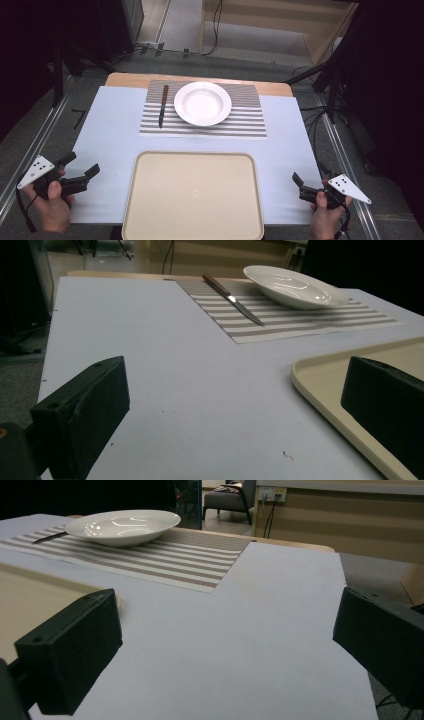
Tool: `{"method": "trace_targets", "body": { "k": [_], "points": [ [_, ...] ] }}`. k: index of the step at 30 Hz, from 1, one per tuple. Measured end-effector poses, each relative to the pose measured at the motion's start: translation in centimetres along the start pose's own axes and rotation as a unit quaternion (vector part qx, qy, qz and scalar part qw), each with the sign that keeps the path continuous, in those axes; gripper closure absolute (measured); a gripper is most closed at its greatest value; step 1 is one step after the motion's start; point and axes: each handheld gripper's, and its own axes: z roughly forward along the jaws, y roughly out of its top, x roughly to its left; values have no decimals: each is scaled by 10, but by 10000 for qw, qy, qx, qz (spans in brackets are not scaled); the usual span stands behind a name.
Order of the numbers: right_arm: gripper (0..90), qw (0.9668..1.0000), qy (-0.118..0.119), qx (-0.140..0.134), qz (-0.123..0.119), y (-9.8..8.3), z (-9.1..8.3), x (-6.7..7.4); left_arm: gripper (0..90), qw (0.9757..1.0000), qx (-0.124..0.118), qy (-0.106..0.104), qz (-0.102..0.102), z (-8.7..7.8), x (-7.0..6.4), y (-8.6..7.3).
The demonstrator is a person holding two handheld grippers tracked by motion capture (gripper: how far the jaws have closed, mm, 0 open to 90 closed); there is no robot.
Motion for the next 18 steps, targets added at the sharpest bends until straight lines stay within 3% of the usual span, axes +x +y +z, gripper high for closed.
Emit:
{"method": "trace_targets", "body": {
  "k": [9, 18],
  "points": [
    [0, 10000, 15, 1, -52, 0, 1, 0, 0, 10000, -47, 36, 63, -2, -2, 2],
    [0, 10000, 26, 35, -71, 0, 2, 1, 0, 9999, 90, 69, 94, 2, -8, 8]
  ]
}}
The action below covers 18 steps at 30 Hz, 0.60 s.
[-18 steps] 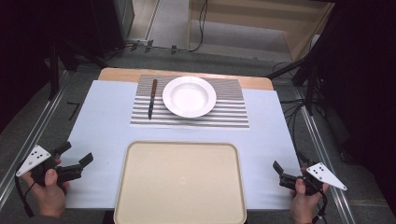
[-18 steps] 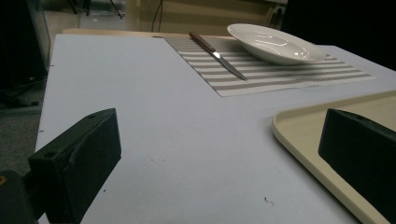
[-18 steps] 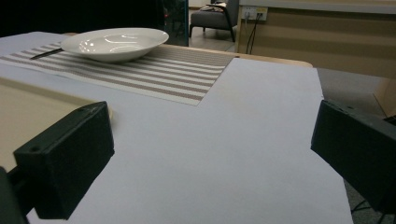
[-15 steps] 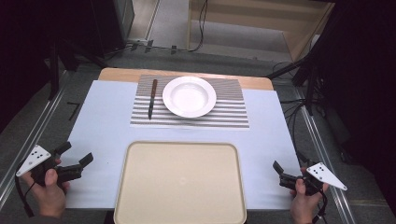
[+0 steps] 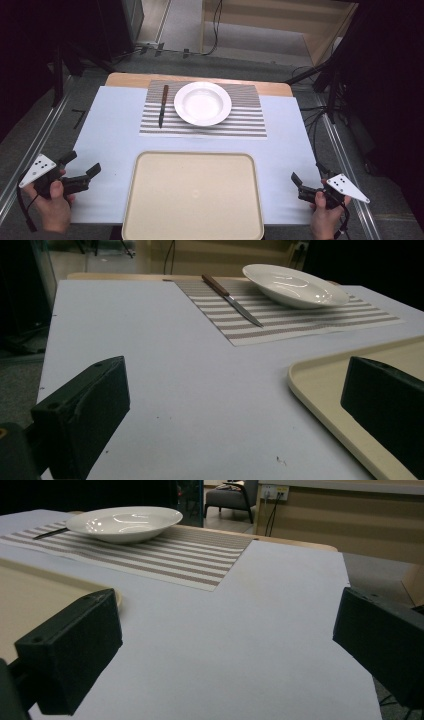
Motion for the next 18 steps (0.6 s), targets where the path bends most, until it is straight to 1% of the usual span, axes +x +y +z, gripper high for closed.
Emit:
{"method": "trace_targets", "body": {
  "k": [3, 5, 7, 11, 14, 18],
  "points": [
    [0, 10000, 10, -5, 21, 0, 0, 0, 0, 9999, 60, 58, 57, 3, -5, 5],
    [0, 10000, 6, -11, 26, 0, -1, 0, 0, 9999, 85, 50, 128, 4, -9, 8],
    [0, 10000, 8, -4, 16, 0, -1, 0, 0, 9998, 103, 20, 158, 5, -13, 13],
    [0, 10000, 5, -14, 9, 0, 0, 0, 0, 9999, 99, 3, 126, 8, -18, 20],
    [0, 10000, 4, -16, -8, 0, 0, 0, 0, 9998, 112, -3, 143, 12, -20, 26],
    [0, 10000, 6, -11, -19, 0, 0, 0, 0, 9998, 157, -102, 99, 19, -24, 36]
  ]
}}
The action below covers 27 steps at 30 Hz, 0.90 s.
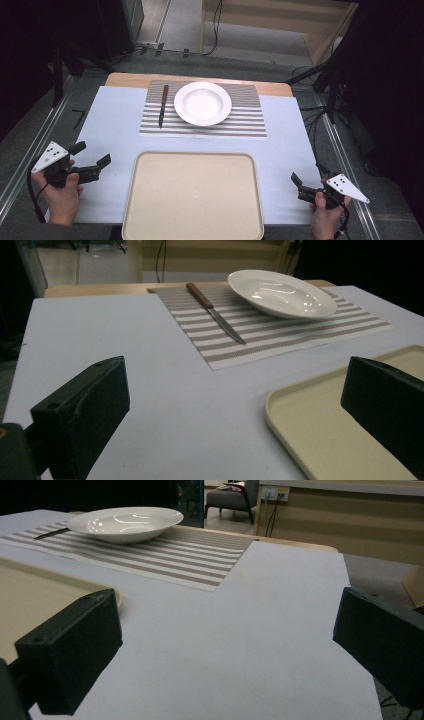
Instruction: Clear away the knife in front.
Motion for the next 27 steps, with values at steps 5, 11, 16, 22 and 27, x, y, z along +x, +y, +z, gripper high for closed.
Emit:
{"method": "trace_targets", "body": {
  "k": [5, 11, 16, 22, 27],
  "points": [
    [0, 10000, 0, 19, -24, 0, 0, 1, 0, 9999, 29, -98, 113, 11, -5, 17],
    [0, 10000, 10, 12, -35, 0, 0, 1, 0, 9993, 120, -279, 195, 28, -9, 31],
    [0, 9999, 16, 23, -101, 0, 1, 2, 0, 9991, 184, -330, 213, 44, -9, 42],
    [0, 9999, 35, 44, -97, 0, 1, 2, 20, 9991, 234, -293, 214, 61, -10, 58],
    [0, 9999, 43, 36, -98, 0, 1, 2, 58, 9994, 193, -234, 188, 74, -11, 70]
  ]
}}
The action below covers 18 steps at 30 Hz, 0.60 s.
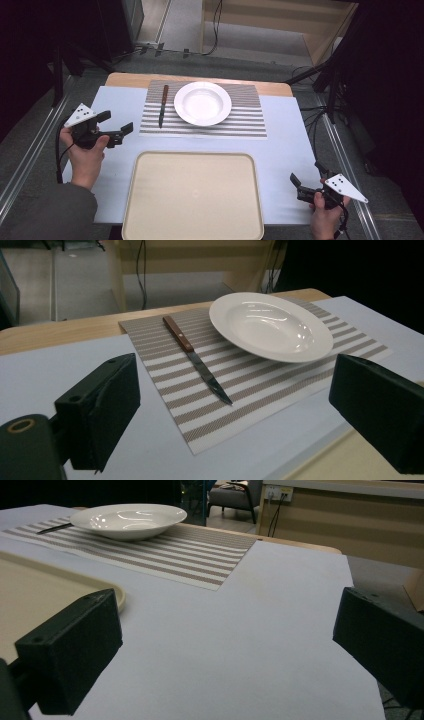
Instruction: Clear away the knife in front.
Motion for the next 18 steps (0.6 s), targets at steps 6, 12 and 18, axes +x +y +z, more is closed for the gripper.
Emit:
{"method": "trace_targets", "body": {
  "k": [6, 12, 18],
  "points": [
    [0, 10000, -16, -12, -9, 0, 0, 1, 127, 9999, 79, 80, 22, 18, -2, 11],
    [0, 10000, -20, -17, -9, 0, 0, 0, 151, 9995, 238, 204, 48, 37, -2, 20],
    [0, 10000, -29, -13, -3, 0, 0, 0, 240, 9989, 363, 291, -49, 52, 3, 31]
  ]
}}
